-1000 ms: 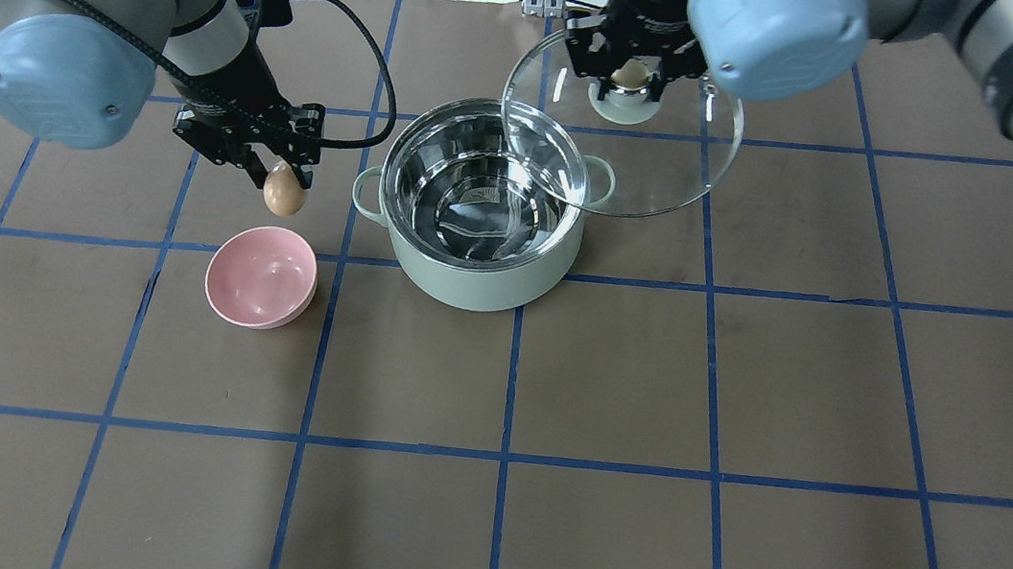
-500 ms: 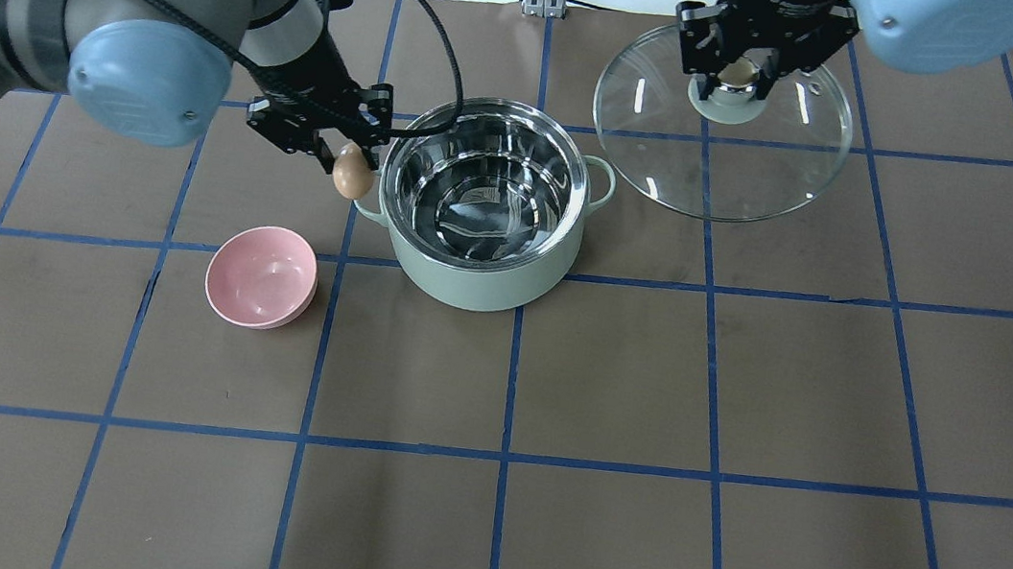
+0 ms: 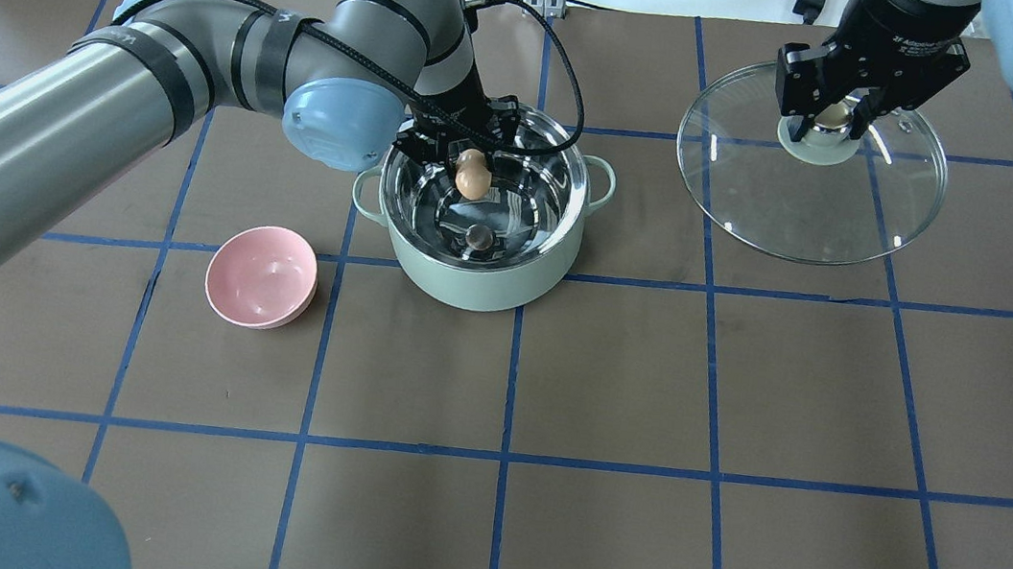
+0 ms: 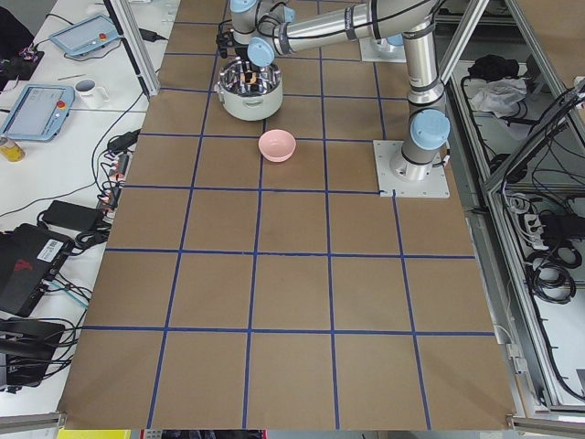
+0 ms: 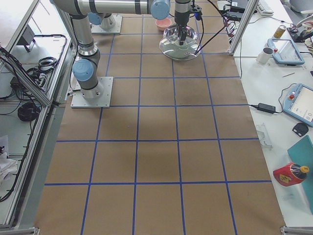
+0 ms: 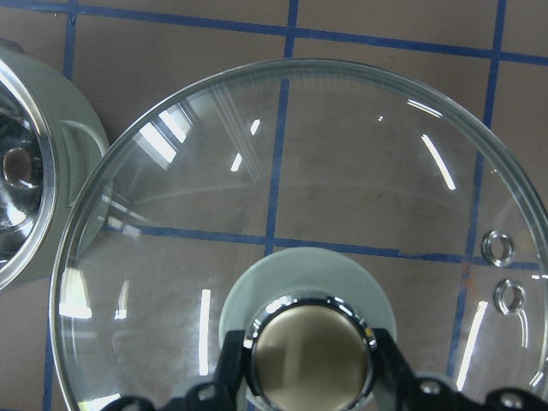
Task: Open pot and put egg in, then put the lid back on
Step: 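Move the egg over the open pot and lower it inside with the left gripper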
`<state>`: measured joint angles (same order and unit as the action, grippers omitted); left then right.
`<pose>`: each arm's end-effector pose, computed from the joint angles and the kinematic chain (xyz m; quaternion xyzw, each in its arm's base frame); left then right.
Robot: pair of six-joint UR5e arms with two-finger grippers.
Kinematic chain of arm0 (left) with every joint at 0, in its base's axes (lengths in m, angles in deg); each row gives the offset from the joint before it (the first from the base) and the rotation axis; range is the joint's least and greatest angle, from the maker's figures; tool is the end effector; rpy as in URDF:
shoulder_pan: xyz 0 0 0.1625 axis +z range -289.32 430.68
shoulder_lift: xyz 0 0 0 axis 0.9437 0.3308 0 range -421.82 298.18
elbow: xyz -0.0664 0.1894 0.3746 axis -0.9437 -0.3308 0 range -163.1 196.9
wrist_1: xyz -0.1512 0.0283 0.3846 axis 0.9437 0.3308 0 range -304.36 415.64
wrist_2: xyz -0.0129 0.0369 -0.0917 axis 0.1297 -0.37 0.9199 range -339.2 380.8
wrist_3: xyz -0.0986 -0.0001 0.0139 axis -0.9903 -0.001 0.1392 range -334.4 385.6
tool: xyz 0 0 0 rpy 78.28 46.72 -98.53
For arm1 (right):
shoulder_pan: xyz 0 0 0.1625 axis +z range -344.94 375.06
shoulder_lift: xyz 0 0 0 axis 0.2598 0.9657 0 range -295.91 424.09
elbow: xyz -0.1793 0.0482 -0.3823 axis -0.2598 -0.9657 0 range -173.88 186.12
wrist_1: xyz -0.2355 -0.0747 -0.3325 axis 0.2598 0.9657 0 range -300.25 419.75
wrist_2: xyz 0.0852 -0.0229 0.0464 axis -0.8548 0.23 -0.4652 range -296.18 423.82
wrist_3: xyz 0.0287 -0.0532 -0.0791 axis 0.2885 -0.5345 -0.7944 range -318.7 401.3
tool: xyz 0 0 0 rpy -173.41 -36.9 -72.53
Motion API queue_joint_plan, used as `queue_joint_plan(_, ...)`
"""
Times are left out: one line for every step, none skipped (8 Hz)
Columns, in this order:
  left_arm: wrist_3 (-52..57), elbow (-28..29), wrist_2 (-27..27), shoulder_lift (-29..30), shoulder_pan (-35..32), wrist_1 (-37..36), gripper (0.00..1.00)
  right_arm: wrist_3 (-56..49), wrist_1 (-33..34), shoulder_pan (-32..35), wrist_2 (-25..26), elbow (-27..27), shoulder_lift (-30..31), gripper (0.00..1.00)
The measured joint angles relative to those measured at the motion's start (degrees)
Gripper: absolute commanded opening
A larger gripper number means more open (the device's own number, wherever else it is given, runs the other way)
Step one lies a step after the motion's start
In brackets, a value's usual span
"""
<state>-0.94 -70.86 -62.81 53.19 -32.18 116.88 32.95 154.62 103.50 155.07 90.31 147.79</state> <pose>-0.2856 -0.6022 0.3078 0.1158 -0.9903 0.0303 0.0700 0.1163 -0.5492 0.4899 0.0588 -0.9975 0.0371 0.0142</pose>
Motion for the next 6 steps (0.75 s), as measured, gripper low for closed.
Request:
queue_joint_plan(-0.99, -0.14, 0.06, 1.54, -0.09, -0.32, 0.00, -0.41, 0.04, -0.02, 0.17, 0.36, 0.16, 0.00)
queue_joint_plan(-2.17, -0.34, 0.46, 2.87, -0.12, -0.45, 0.00, -0.54, 0.08, -0.02, 0.26, 0.64, 0.30, 0.00)
queue_joint_plan(-3.01, -0.43, 1.30, 4.09, -0.16, -0.62, 0.00, -0.21, 0.12, -0.02, 0.27, 0.79, 0.41, 0.00)
queue_joint_plan(-3.58, -0.46, 1.88, 4.97, -0.25, -0.79, 0.00, 0.14, 0.17, -0.02, 0.31, 0.86, 0.55, 0.00)
queue_joint_plan(-3.78, -0.51, 2.15, 5.38, -0.28, -0.91, 0.01, 0.33, 0.21, -0.02, 0.36, 0.92, 0.62, 0.00)
queue_joint_plan(-3.81, -0.51, 2.25, 5.56, -0.30, -0.94, 0.07, 0.64, 0.23, 0.01, 0.38, 0.96, 0.64, 0.00)
